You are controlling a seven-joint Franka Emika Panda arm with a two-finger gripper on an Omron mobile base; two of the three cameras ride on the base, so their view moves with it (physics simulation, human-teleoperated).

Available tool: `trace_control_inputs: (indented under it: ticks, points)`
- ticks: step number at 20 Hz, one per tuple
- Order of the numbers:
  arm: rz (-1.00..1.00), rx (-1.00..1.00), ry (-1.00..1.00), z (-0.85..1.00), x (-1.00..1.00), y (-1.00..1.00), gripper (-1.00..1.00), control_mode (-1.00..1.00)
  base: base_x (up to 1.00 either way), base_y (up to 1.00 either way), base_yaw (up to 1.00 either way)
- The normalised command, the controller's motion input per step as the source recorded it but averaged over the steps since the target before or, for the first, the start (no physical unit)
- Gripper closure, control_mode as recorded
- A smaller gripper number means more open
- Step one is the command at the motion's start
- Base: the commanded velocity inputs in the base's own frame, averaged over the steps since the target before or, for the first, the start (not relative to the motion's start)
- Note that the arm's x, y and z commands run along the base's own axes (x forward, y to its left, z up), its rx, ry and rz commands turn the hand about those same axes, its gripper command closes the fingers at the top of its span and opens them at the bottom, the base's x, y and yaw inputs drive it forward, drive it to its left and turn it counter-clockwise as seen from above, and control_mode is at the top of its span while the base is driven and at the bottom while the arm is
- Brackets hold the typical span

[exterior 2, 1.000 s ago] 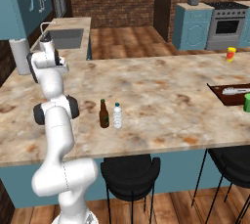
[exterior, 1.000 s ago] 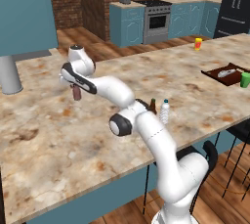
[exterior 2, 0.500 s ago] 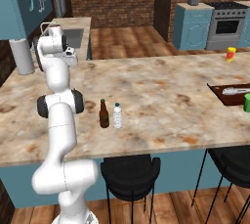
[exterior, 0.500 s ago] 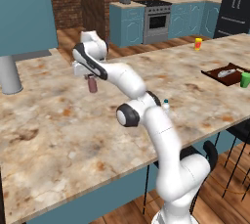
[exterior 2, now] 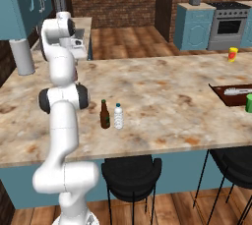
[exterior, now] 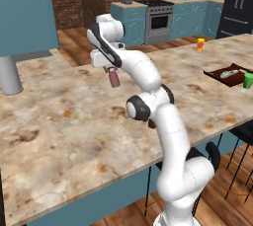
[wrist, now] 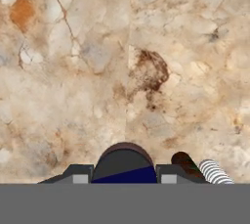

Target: Place the drinks on the dining counter in a tight cluster.

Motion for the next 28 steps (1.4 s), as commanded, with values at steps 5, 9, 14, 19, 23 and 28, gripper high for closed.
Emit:
trace_control_inputs:
  ticks: [5,9,14,19,23,28]
  points:
    - [0.03,0.11,-0.23,0.0,-1.0,-0.85,1.0,-1.0,0.0,0.0,0.0]
    - [0.06,0.21,-0.47,0.0,-1.0,-0.61,1.0,-1.0,0.0,0.0,0.0]
    - [0.09,0.24,-0.55,-0.01,-1.0,-0.44,1.0,-1.0,0.0,0.0,0.0]
    - [0.1,0.24,-0.65,-0.08,-1.0,-0.3,1.0,-1.0,0.0,0.0,0.0]
    - [0.11,0.15,-0.51,0.08,-1.0,-0.37,1.0,-1.0,0.0,0.0,0.0]
    - [0.15,0.0,-0.17,0.53,-0.5,-0.76,1.0,-1.0,0.0,0.0,0.0]
